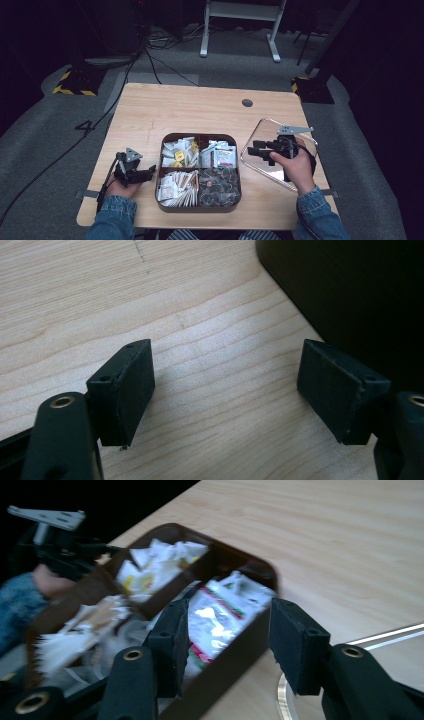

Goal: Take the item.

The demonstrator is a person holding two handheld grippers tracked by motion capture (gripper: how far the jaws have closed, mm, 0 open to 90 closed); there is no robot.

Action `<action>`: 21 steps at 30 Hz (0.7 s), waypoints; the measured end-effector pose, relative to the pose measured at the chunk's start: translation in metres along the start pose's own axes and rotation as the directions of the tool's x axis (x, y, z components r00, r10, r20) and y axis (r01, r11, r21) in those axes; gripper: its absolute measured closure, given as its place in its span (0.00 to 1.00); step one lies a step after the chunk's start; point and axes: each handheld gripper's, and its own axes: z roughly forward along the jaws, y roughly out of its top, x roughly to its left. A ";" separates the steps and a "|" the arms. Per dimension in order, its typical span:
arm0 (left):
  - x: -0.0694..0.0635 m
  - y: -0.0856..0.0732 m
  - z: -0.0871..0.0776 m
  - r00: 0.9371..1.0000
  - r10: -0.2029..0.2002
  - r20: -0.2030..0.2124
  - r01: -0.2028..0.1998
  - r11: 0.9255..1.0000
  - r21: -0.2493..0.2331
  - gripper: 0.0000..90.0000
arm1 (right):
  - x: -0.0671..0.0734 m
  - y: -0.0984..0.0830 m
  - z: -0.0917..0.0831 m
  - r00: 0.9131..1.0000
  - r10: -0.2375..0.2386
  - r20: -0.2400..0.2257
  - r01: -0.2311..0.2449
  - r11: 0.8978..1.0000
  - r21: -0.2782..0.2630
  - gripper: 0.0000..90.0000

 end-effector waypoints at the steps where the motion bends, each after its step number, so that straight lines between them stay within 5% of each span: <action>1: 0.000 0.000 0.000 1.000 0.000 -0.001 0.000 1.000 0.000 0.26 | 0.003 0.001 0.003 1.000 0.014 -0.023 -0.014 1.000 -0.001 0.57; 5: 0.000 0.000 0.000 1.000 -0.001 -0.001 0.001 1.000 -0.001 0.26 | 0.013 0.005 0.017 0.997 0.047 -0.067 -0.046 0.999 0.011 0.57; 21: -0.001 -0.001 -0.001 1.000 0.000 -0.002 0.000 1.000 -0.002 0.27 | 0.033 0.012 0.074 0.997 0.002 -0.081 0.010 0.988 0.157 0.59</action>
